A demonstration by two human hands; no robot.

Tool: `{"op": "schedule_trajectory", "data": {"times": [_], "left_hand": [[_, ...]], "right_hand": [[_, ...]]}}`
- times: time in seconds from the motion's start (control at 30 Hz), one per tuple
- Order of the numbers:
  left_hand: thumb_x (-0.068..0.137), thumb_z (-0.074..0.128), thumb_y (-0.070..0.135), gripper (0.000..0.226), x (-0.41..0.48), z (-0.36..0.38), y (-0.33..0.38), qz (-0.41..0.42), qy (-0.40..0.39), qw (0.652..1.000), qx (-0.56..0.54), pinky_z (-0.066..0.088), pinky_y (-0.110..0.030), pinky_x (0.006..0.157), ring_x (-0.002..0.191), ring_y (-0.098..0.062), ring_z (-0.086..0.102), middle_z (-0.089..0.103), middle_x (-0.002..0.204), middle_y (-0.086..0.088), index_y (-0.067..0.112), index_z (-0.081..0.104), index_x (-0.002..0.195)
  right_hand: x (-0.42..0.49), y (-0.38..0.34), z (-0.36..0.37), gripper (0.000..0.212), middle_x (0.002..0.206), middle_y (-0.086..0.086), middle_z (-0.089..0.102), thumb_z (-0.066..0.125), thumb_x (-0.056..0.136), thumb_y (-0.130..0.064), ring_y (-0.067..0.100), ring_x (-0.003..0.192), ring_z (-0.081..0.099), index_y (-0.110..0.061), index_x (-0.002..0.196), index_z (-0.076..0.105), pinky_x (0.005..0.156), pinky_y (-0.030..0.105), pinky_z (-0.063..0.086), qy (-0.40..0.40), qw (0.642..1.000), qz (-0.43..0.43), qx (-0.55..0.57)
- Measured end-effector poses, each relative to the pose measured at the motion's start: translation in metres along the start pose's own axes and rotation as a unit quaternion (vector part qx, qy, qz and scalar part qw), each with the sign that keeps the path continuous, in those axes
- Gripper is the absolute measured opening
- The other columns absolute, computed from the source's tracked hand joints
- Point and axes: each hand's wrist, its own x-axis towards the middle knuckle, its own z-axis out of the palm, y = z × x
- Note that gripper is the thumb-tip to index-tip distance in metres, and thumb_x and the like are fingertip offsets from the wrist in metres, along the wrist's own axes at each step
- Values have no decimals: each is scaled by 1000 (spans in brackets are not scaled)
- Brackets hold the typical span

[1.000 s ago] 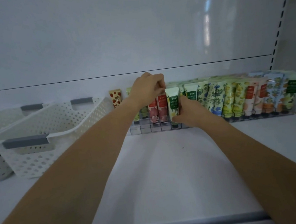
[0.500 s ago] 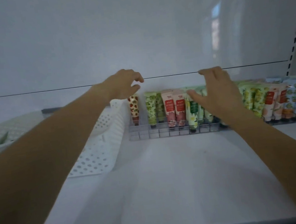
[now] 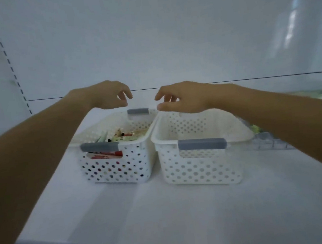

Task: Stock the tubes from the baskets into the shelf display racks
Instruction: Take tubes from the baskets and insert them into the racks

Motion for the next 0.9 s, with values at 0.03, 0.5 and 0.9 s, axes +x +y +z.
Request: {"op": "schedule_trajectory", "data": {"times": [0.03,0.5,0.9], "left_hand": [[89,58,23,17,-4,3,-12,3,-14,1000,-8,35,-24,81,84,-10,53,61,102,7,28,57,106],[80,64,49,44,26,50,-39,87,-262,961,21,36,-33,98,91,-3,50,51,80,28,32,59,120],[90,56,35,33,53,51,-53,94,-121,986,-63,44,-28,75,92,-19,58,54,102,2,15,49,115]], "right_hand": [[8,-8,5,43,124,-2,55,40,93,-50,12,104,50,-25,127,48,90,28,39,-25,1000,-3,-1],[78,-41,35,34,98,-21,62,69,73,-51,1,97,57,-37,103,63,88,26,48,-255,961,99,36],[93,-33,21,12,77,-12,65,67,79,-25,4,75,61,-18,83,58,78,23,45,-232,946,121,192]]}}
